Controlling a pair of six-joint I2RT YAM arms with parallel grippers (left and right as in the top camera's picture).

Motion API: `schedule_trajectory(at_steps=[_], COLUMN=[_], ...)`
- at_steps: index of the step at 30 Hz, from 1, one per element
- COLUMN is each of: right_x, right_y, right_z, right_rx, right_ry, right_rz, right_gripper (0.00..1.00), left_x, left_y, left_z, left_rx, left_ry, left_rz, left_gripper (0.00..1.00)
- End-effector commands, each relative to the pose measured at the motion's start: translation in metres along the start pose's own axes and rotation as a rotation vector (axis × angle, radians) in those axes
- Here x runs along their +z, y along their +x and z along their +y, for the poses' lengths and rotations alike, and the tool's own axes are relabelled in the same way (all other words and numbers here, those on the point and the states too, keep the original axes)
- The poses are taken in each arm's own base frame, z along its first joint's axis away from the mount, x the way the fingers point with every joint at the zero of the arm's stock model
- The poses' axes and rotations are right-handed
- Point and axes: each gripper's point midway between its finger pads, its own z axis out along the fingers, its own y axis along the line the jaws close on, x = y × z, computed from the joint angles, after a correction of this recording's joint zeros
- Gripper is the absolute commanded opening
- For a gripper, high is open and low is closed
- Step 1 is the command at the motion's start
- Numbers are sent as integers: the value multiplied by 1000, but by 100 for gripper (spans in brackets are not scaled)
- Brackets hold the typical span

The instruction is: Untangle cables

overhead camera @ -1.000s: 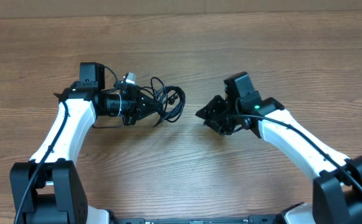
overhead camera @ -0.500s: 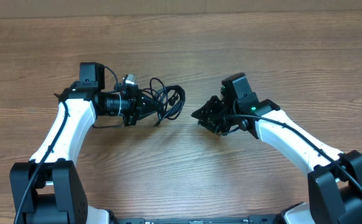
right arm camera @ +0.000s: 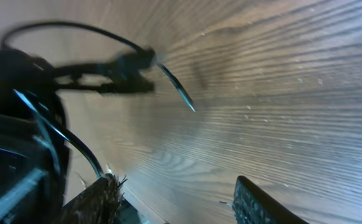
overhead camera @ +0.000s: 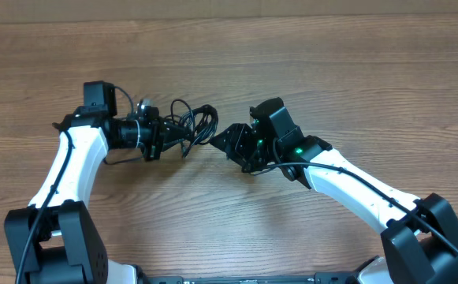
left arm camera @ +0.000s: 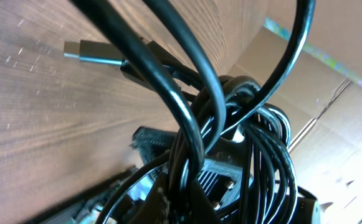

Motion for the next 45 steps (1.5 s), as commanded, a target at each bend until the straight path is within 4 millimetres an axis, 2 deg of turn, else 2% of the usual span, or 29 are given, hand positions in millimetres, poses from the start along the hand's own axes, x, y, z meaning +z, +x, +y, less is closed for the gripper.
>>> schedule_trajectory(at_steps=[1,9,17,21,30,42,45], right_x=[2,9,35,42,42,27,26], right_y=[-4,7,21,23,34,31,32], right_z=[8,18,21,25,21,29,34], right_rx=[16,-4,-45,-84,-158,-175,-188], right_ry=[-33,-60,-98,-137,-139,-228,-247], right_rz=[-22,-10,50,79,141,228,226], right_gripper=[57,56,53,50,42,44,47], left_x=[-7,-7,-7,-7,-7,-7,-7], left_y=[5,5,5,5,3,3,3], left_z=[-8,-9,-10,-10,-12,-14,-14], left_rx=[-63,-59,-45,-17,29,45,41], left_ry=[44,47,51,52,60,70,70], left_rz=[39,38,40,39,31,34,36], left_gripper=[4,4,4,4,4,4,4])
